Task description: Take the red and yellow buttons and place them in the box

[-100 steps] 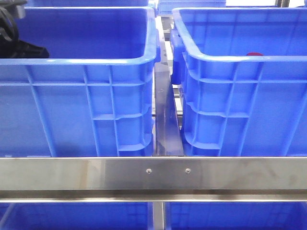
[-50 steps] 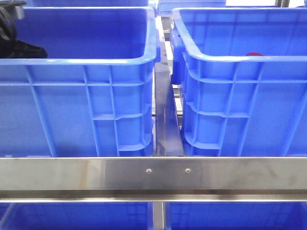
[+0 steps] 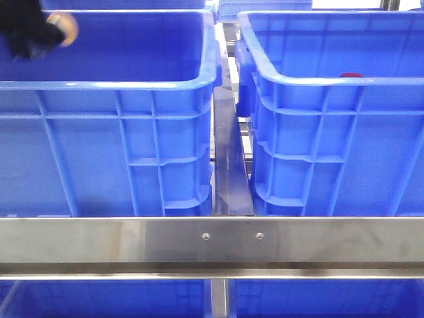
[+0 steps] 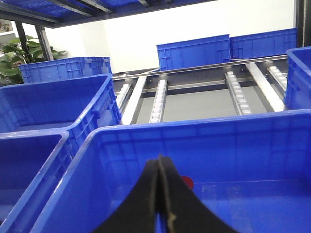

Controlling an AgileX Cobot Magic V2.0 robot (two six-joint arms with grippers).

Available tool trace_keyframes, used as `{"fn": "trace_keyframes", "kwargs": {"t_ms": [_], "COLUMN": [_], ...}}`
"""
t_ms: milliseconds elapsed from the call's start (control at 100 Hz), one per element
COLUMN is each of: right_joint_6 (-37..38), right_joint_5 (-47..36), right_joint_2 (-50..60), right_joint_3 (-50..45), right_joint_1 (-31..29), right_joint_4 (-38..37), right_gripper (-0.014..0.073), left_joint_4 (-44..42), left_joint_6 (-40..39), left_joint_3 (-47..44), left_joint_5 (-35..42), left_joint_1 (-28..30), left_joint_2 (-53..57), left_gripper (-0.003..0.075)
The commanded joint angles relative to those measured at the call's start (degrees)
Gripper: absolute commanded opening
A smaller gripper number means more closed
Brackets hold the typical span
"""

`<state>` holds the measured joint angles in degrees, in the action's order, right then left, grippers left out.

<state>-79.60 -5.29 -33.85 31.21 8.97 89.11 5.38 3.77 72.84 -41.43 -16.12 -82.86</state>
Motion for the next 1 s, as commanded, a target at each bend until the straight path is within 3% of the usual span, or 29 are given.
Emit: {"fn": "trace_keyframes", "kwargs": {"t_ms": [0,300,550,670,860,990], "right_joint_6": [-0.78,-0.78,-0.78,-0.78,-0.73,-0.73], "right_joint_5": [0.67,1.07,2.98,6.62,9.41,13.93], "right_joint_2": [0.17,0.17,0.17,0.17,0.17,-0.05], "right_joint_3": [1.47,1.47,1.47,1.47,1.47,1.47], "right_joint_1": [-0.27,-0.27,-0.27,-0.27,-0.27,-0.27], "right_joint_4": [-0.6,-0.6,-0.6,-0.49,3.61,10.28], "right_gripper": [-0.0067,-0.0067,-0.0048,0.0085,0.0418,0.0507], "left_joint_4": [1.23,1.58,1.58,1.58,1.58,1.58], "left_joint_6": [-0.07,-0.07,-0.07,-0.07,-0.07,-0.07], "left_joint_3": [1.87,1.87,1.87,1.87,1.87,1.87], "left_joint_5": [1.15,0.89,1.5,1.53,1.53,1.62], "left_joint_1": [-4.36,-22.13,-29.77,-30.09,-30.09,-30.09], "left_joint_2": [4.86,10.71,10.9,10.9,10.9,10.9], "left_gripper": [-0.0019,-0.0019,-0.0019,-0.0019,-0.0019,-0.0019]}}
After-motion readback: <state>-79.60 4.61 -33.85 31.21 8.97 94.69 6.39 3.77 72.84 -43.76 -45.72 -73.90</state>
